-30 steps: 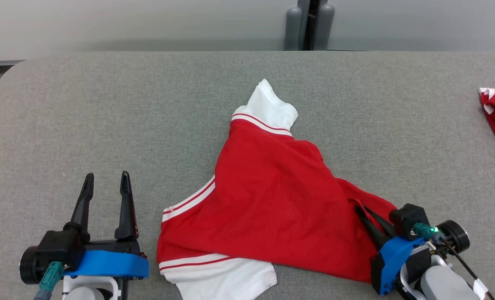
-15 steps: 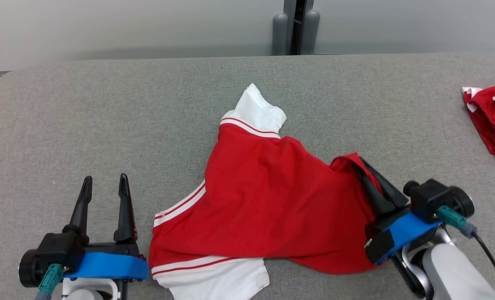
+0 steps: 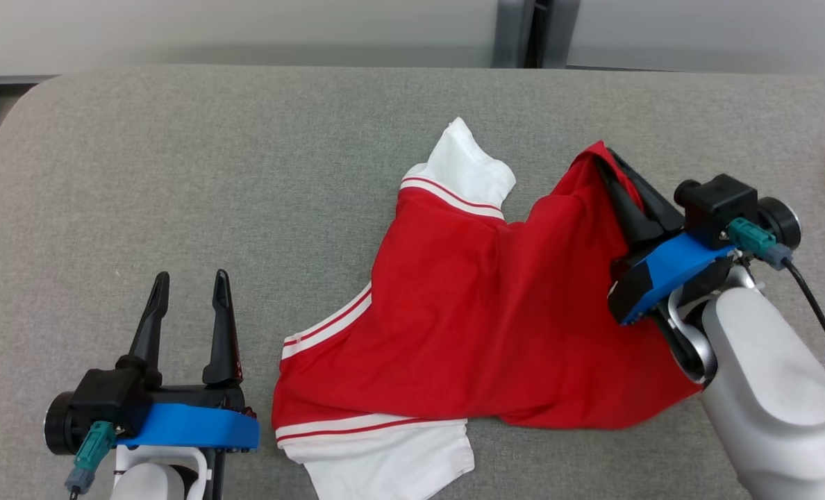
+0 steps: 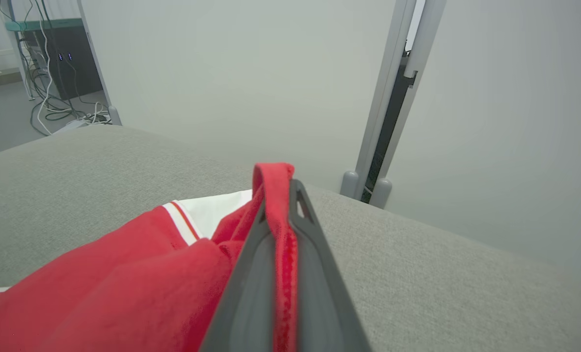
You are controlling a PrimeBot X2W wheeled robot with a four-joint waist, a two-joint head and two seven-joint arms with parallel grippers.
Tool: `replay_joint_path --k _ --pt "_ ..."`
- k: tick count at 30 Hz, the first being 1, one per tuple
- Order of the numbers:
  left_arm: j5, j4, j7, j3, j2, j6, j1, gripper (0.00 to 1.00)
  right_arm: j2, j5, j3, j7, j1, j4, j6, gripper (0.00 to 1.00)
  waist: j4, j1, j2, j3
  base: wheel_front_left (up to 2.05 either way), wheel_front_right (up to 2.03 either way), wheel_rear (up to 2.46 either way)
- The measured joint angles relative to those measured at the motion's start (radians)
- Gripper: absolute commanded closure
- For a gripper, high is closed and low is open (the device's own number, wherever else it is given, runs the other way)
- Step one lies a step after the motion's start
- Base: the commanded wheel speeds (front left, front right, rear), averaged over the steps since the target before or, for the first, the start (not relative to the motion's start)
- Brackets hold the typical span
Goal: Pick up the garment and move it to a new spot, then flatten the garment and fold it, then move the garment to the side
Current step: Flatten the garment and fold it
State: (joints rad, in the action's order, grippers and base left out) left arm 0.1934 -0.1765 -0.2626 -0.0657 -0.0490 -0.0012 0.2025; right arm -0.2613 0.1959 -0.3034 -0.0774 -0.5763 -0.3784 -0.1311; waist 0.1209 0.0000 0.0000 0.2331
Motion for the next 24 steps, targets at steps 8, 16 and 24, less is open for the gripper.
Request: replay_joint_path --k 8,16,24 --pt "0.008 -0.002 0.0 -0.01 0.0 0.007 0.018 0.0 -0.012 0.006 -0.033 -0.066 -0.177 -0.224 0.0 1.0 0.039 0.0 0.0 0.038 0.0 0.0 0.0" --pt "0.008 -0.002 0.0 -0.013 0.0 0.008 0.037 0.0 0.031 0.016 -0.071 -0.138 -0.295 -0.414 0.0 0.82 0.037 0.0 0.0 0.064 0.0 0.0 0.0" --pt "0.004 -0.004 0.0 -0.004 0.0 0.011 0.044 0.0 0.046 0.023 -0.055 -0.183 -0.305 -0.504 0.0 0.0 0.013 0.0 0.0 0.046 0.0 0.0 0.0"
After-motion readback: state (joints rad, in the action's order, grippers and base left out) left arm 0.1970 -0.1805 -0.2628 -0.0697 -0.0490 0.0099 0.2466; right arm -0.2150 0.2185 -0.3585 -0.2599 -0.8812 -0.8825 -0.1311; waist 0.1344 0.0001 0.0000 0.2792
